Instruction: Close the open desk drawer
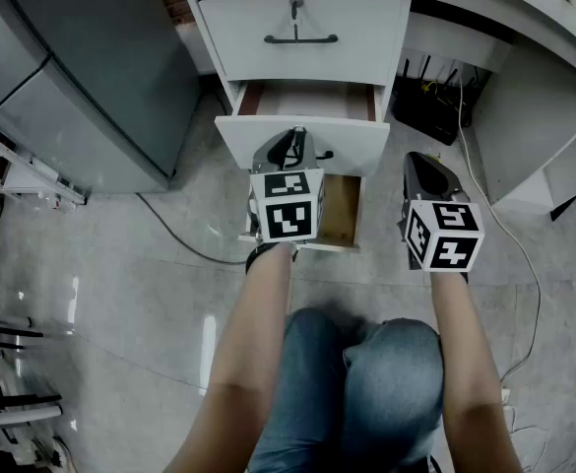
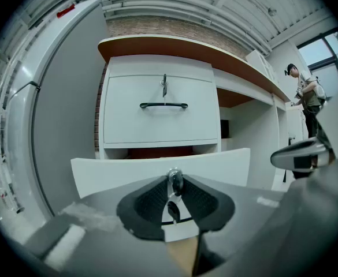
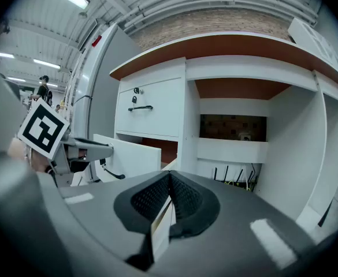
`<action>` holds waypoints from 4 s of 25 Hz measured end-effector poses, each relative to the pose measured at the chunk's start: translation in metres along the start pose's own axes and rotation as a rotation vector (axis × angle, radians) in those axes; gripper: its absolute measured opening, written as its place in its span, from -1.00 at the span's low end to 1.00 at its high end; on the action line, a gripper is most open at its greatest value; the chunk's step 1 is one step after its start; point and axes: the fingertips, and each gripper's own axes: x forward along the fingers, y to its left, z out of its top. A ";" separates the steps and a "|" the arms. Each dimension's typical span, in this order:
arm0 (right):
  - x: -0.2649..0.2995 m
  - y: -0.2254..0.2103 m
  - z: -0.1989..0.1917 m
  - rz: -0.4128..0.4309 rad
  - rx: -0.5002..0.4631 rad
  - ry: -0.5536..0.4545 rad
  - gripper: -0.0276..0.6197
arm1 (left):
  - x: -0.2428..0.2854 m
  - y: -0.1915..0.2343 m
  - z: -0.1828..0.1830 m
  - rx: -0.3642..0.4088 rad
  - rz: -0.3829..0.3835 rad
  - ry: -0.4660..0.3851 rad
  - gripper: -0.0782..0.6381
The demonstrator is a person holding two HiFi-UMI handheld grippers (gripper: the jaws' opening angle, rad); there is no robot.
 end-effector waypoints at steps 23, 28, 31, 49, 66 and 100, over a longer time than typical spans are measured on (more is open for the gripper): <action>0.047 -0.010 -0.004 0.055 0.023 -0.002 -0.92 | 0.065 0.011 0.015 0.019 0.032 0.018 -0.55; 0.056 -0.014 -0.006 0.071 0.016 0.003 -0.92 | 0.075 0.013 0.019 0.025 0.040 0.017 -0.55; 0.060 -0.017 -0.008 0.070 0.025 0.005 -0.92 | 0.081 0.014 0.020 0.026 0.043 0.017 -0.55; 0.057 -0.033 -0.013 0.059 0.000 0.016 -0.92 | 0.090 0.020 0.026 0.053 0.040 -0.036 -0.55; 0.033 -0.027 -0.015 0.061 -0.015 0.021 -0.92 | 0.099 0.020 0.028 0.017 0.042 -0.014 -0.55; -0.061 0.020 -0.053 0.046 0.035 0.012 -0.92 | -0.033 -0.037 -0.055 0.004 -0.218 -0.011 -0.78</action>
